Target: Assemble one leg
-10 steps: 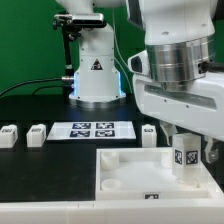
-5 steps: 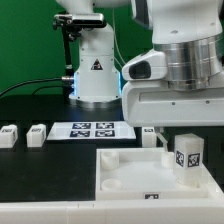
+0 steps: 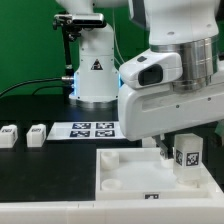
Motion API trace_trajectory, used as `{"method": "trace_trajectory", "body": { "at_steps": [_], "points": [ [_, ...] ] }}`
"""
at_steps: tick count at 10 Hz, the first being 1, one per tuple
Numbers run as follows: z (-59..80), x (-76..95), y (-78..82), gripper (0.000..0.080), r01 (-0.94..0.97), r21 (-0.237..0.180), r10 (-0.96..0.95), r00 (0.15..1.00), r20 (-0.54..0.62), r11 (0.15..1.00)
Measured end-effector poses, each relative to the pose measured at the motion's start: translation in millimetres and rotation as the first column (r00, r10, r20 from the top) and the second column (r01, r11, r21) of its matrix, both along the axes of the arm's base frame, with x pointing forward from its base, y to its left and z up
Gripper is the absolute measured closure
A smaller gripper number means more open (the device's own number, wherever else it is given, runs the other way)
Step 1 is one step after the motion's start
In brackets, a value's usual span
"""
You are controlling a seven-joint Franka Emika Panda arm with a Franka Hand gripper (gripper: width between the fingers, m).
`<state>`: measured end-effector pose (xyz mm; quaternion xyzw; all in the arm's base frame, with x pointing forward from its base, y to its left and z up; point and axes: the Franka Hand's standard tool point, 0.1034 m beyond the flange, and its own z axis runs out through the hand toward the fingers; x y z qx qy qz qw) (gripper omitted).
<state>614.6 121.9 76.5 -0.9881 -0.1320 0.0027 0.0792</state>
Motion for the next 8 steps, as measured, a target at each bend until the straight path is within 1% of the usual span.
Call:
{"method": "trace_trajectory", "body": {
  "at_steps": [1,3,4,5,6,7,8],
  "points": [
    [0.3,1.0,-3.0,0.0151,-0.025,-0.001,0.025,1.0,0.005,1.0],
    [0.6,2.4,-6.9,0.0151,-0.002,-0.002,0.002,1.0,0.005,1.0],
    [0.5,2.3,-6.6,0.026,-0.003,-0.002,0.003,1.0,0.005,1.0],
    [0.4,2.3,-6.8,0.0394,-0.002,-0.002,0.002,1.0,0.005,1.0],
    [0.4,2.4,-7.5,0.0394,-0.002,-0.003,0.002,1.0,0.005,1.0],
    [0.3,2.5,-7.7,0.0505,0.017,-0.004,-0.017,1.0,0.002,1.0],
    [0.3,2.5,-7.9,0.0505,0.045,-0.004,-0.045,0.999,-0.002,0.999]
  ]
}}
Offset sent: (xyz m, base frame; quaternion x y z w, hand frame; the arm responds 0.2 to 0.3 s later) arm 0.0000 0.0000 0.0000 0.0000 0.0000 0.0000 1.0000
